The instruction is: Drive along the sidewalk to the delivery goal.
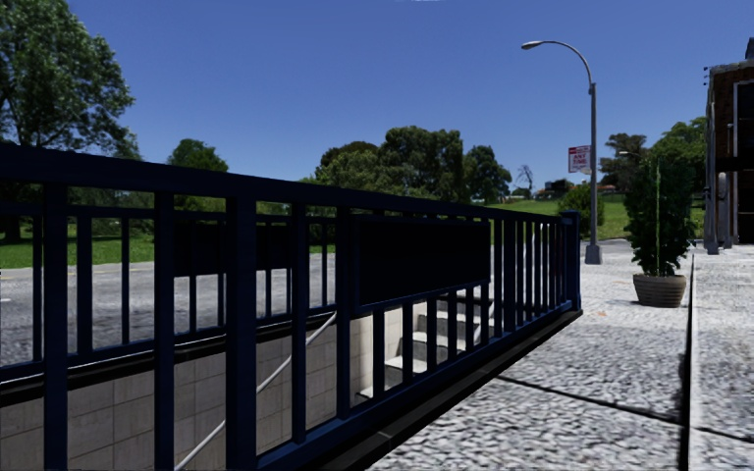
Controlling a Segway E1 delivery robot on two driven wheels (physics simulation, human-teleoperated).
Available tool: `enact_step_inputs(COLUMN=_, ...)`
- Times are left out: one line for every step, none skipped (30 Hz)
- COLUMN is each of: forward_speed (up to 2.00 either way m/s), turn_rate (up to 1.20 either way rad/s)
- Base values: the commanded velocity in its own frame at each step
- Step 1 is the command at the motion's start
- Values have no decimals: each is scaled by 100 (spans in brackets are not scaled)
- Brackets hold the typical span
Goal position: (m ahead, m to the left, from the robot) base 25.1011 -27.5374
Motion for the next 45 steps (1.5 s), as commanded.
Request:
enact_step_inputs(forward_speed=0, turn_rate=-72)
enact_step_inputs(forward_speed=0, turn_rate=-72)
enact_step_inputs(forward_speed=0, turn_rate=-72)
enact_step_inputs(forward_speed=0, turn_rate=-72)
enact_step_inputs(forward_speed=0, turn_rate=-72)
enact_step_inputs(forward_speed=0, turn_rate=-72)
enact_step_inputs(forward_speed=0, turn_rate=-72)
enact_step_inputs(forward_speed=0, turn_rate=-72)
enact_step_inputs(forward_speed=0, turn_rate=-72)
enact_step_inputs(forward_speed=0, turn_rate=-72)
enact_step_inputs(forward_speed=0, turn_rate=-72)
enact_step_inputs(forward_speed=0, turn_rate=-72)
enact_step_inputs(forward_speed=0, turn_rate=-30)
enact_step_inputs(forward_speed=0, turn_rate=-5)
enact_step_inputs(forward_speed=0, turn_rate=-5)
enact_step_inputs(forward_speed=0, turn_rate=0)
enact_step_inputs(forward_speed=0, turn_rate=0)
enact_step_inputs(forward_speed=0, turn_rate=0)
enact_step_inputs(forward_speed=0, turn_rate=0)
enact_step_inputs(forward_speed=2, turn_rate=0)
enact_step_inputs(forward_speed=12, turn_rate=0)
enact_step_inputs(forward_speed=25, turn_rate=0)
enact_step_inputs(forward_speed=25, turn_rate=0)
enact_step_inputs(forward_speed=34, turn_rate=0)
enact_step_inputs(forward_speed=36, turn_rate=0)
enact_step_inputs(forward_speed=36, turn_rate=0)
enact_step_inputs(forward_speed=36, turn_rate=0)
enact_step_inputs(forward_speed=36, turn_rate=0)
enact_step_inputs(forward_speed=37, turn_rate=-3)
enact_step_inputs(forward_speed=45, turn_rate=-9)
enact_step_inputs(forward_speed=45, turn_rate=-9)
enact_step_inputs(forward_speed=49, turn_rate=-10)
enact_step_inputs(forward_speed=50, turn_rate=-11)
enact_step_inputs(forward_speed=51, turn_rate=-12)
enact_step_inputs(forward_speed=51, turn_rate=-12)
enact_step_inputs(forward_speed=55, turn_rate=-18)
enact_step_inputs(forward_speed=57, turn_rate=-27)
enact_step_inputs(forward_speed=58, turn_rate=-32)
enact_step_inputs(forward_speed=58, turn_rate=-32)
enact_step_inputs(forward_speed=58, turn_rate=-34)
enact_step_inputs(forward_speed=58, turn_rate=-35)
enact_step_inputs(forward_speed=58, turn_rate=-35)
enact_step_inputs(forward_speed=58, turn_rate=-35)
enact_step_inputs(forward_speed=58, turn_rate=-36)
enact_step_inputs(forward_speed=58, turn_rate=-36)
